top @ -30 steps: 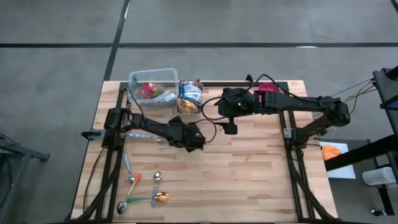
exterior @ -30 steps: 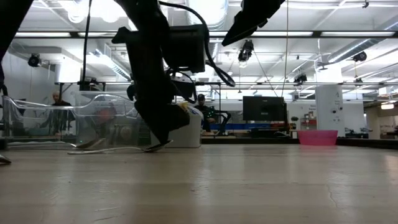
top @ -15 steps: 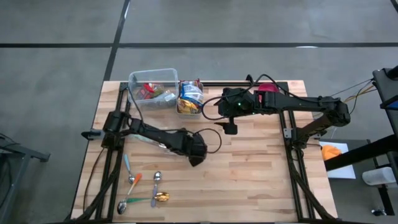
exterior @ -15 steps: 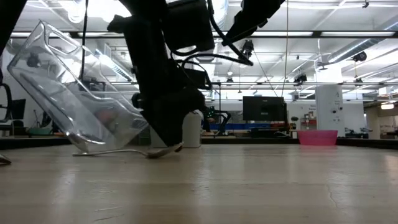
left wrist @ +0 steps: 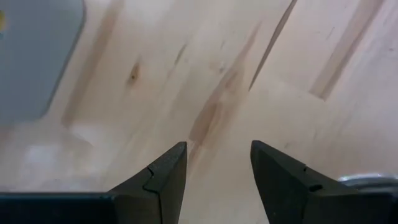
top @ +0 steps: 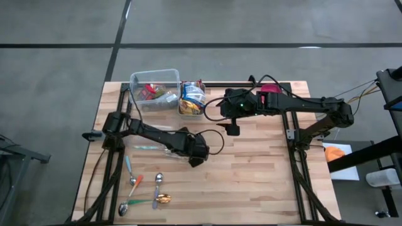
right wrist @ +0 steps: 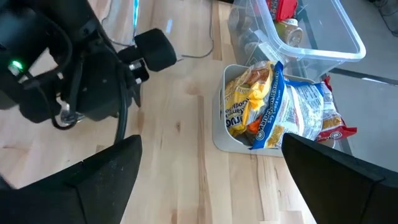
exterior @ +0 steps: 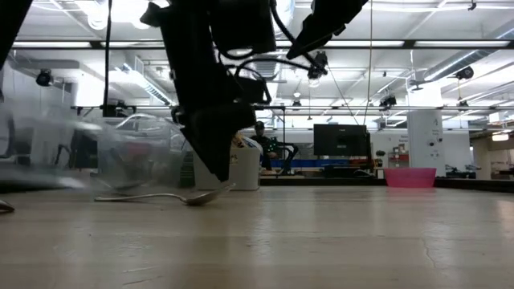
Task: Pick & Place Food Item
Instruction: Adjust the transparent bin
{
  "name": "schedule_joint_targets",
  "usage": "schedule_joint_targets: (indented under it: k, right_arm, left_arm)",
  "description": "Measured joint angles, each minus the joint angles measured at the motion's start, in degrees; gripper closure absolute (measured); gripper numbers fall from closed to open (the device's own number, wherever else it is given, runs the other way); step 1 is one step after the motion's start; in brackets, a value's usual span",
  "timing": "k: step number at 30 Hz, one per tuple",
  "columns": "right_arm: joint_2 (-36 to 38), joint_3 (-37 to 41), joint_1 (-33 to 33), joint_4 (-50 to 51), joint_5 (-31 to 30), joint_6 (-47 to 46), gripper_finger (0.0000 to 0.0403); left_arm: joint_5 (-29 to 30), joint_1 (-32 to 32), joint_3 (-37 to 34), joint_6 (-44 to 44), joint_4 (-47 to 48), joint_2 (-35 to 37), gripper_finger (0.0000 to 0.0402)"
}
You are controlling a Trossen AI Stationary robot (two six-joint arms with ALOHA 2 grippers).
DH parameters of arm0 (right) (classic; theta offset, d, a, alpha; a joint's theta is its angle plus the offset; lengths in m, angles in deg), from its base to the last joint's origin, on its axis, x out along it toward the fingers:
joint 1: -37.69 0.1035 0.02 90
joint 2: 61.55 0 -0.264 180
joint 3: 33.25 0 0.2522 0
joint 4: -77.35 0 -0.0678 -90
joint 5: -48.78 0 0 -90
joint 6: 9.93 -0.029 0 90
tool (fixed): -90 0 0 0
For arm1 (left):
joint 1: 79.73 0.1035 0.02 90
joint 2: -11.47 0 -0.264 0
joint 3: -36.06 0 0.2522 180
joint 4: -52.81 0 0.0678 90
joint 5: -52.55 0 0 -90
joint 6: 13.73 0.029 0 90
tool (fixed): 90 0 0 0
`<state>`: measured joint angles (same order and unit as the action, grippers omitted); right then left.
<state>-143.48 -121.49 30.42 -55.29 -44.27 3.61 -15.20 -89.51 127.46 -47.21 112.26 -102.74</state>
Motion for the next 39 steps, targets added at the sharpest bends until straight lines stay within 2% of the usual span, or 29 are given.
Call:
schedule_joint_targets:
  k: [9,17,24,28,33,39]
  right_arm:
    - [0.0,0.0,0.0,0.06,0.01,-0.02,0.0018]
    - [0.0,0.0,0.0,0.05,0.02,0.0,0.0018]
    - [0.0,0.0,0.02,0.05,0.02,-0.02,0.0018]
    - [0.0,0.01,0.0,0.04,0.01,-0.01,0.0018]
    - [0.0,0.0,0.01,0.04,0.02,-0.01,0.0018]
    - [0.0,0.0,0.0,0.03,0.01,-0.02,0.0018]
  left_arm:
    - [0.17,-0.75,0.84,1.89,3.57,6.93,0.0222]
    - [-1.2,-7.25,0.84,4.24,3.65,10.54,0.0222]
    - [-9.67,-13.47,0.77,-5.33,2.11,10.56,0.0222]
    - [-9.69,-14.98,-0.83,-11.39,1.78,10.46,0.0222]
    - [-9.69,-14.87,-6.29,-22.89,1.76,10.45,0.0222]
    - [-9.87,-13.88,-12.87,-25.3,-2.3,11.2,0.0222]
